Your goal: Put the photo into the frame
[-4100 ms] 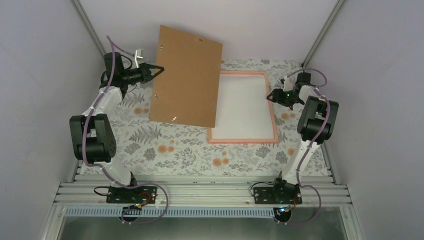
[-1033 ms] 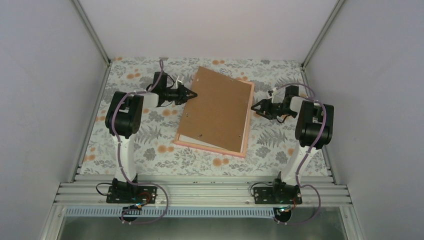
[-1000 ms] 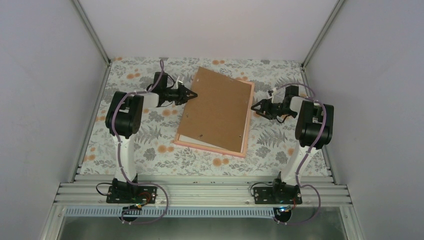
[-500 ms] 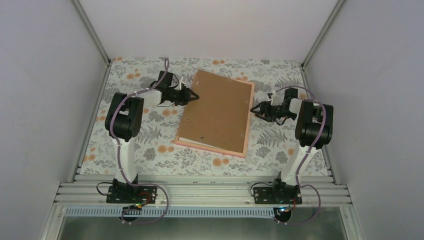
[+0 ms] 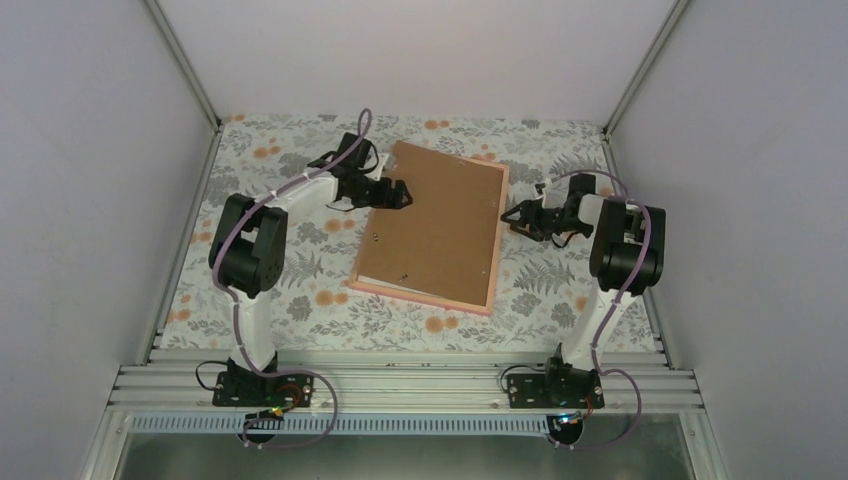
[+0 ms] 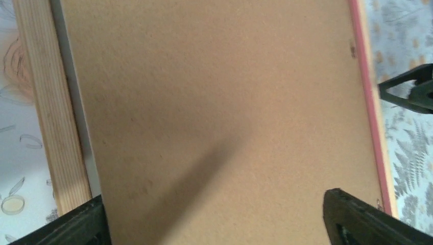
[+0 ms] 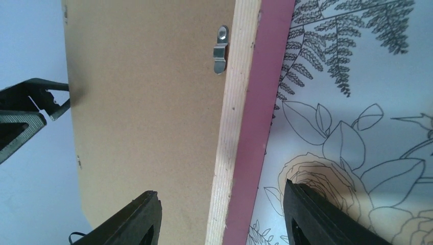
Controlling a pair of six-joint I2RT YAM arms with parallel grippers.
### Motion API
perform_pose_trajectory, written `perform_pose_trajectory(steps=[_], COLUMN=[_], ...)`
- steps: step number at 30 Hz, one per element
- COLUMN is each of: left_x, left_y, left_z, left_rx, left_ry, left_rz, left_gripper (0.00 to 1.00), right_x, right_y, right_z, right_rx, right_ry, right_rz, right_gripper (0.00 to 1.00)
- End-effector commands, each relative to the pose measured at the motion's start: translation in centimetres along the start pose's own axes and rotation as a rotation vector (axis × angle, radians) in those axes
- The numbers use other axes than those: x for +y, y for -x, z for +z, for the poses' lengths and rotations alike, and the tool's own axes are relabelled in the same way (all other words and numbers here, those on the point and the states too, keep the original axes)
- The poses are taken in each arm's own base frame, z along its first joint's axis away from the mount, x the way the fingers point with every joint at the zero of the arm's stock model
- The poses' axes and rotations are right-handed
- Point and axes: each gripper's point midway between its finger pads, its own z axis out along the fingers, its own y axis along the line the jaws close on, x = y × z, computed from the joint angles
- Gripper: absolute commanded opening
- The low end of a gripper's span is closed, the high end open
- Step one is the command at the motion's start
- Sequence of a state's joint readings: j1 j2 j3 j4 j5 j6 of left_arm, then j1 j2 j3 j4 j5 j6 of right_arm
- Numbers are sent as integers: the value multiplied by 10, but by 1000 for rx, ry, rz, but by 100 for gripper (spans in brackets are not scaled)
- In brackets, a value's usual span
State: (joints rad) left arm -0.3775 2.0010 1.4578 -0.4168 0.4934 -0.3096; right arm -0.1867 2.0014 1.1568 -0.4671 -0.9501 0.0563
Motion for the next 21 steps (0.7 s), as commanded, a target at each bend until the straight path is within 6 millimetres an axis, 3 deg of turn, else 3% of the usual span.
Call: perform_pose_trajectory(steps=[1,10,21], left_x=[-7,-9,31], left_y=[-5,-4,0], left_z=[-15,-40,-85], left_rx=[25,-19,-98], left_ry=[150,202,268], left_rz=[175,279,280], left_gripper=[100,100,100], right_x=[-4,-8,-3], right_y=[9,16,23], right_z=[-2,1,39], right_rx=[-14,-9,77], right_ry=[-9,-44,-20], right_rz=[-4,-30,-90], right_gripper=[60,60,60])
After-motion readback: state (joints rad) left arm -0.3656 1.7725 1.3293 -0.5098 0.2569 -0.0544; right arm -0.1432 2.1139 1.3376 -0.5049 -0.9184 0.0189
